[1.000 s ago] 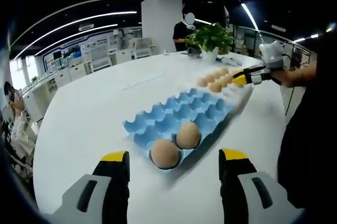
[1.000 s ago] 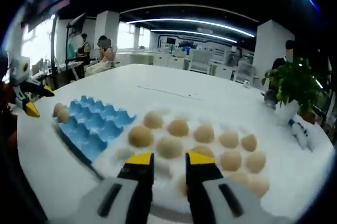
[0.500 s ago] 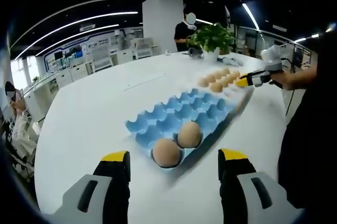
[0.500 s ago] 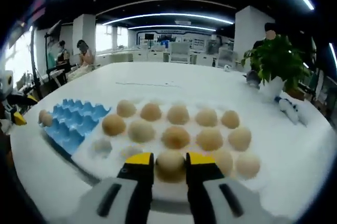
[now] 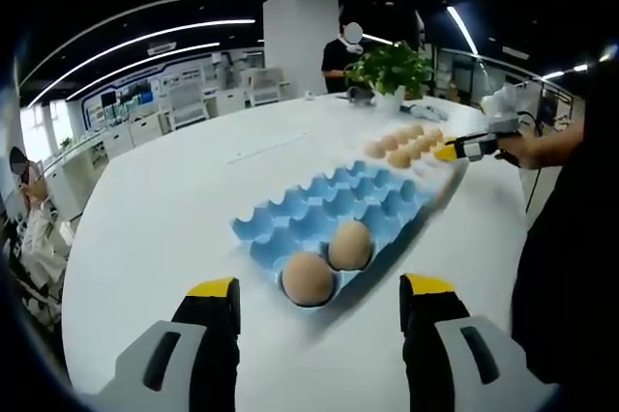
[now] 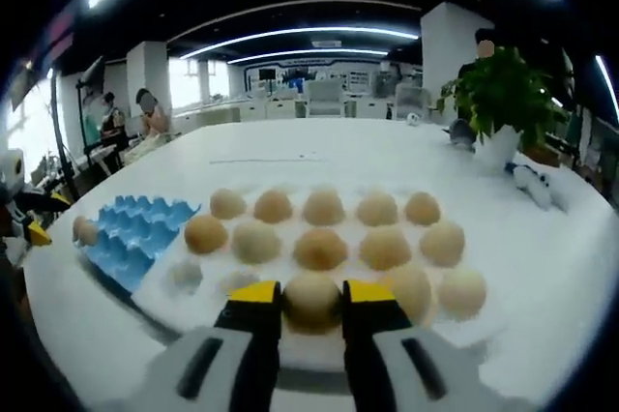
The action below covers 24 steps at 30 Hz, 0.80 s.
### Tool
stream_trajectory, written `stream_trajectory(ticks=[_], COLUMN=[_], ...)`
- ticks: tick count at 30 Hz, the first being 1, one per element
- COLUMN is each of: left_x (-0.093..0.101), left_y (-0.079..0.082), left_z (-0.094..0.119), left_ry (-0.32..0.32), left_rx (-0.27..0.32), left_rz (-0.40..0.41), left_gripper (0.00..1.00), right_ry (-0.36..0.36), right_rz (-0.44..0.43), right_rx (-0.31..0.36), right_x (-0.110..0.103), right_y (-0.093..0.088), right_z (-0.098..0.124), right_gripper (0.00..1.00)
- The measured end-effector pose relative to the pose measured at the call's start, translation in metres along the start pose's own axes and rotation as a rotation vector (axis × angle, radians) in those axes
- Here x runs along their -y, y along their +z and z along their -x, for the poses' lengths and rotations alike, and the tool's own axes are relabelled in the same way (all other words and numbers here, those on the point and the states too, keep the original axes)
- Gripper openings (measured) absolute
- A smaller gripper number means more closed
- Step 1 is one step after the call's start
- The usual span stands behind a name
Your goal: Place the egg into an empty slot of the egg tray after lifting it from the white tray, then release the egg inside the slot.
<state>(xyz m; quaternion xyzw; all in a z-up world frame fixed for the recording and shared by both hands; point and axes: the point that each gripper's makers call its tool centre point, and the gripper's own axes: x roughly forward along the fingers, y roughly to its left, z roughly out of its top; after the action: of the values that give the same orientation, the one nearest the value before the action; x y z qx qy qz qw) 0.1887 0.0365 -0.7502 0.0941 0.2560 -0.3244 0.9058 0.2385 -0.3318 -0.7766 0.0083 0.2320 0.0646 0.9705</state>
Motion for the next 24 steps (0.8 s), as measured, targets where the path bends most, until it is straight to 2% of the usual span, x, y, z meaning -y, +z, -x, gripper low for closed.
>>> stream_trajectory(ticks=[9,18,24], left_x=[0.0,-0.001,0.0], left_y=[-0.002,-0.002,0.0], left_z=[-0.001,-0.002,-0.003], left_ry=[-0.003,-0.004,-0.007], left_rx=[-0.011,-0.014,-0.011], left_rz=[0.003,0.004,0.002], left_gripper=[0.69,0.69,0.69], right_ry=[0.033,0.148,0.255], right_rz=[0.012,0.031,0.07], right_rx=[0.049,0.079,0.074], right_x=[-0.013,-0.056,-0.097], right_y=[0.028,0.044,0.046], right_z=[0.007,0.006,0.004], right_gripper=[0.23,0.23,0.23])
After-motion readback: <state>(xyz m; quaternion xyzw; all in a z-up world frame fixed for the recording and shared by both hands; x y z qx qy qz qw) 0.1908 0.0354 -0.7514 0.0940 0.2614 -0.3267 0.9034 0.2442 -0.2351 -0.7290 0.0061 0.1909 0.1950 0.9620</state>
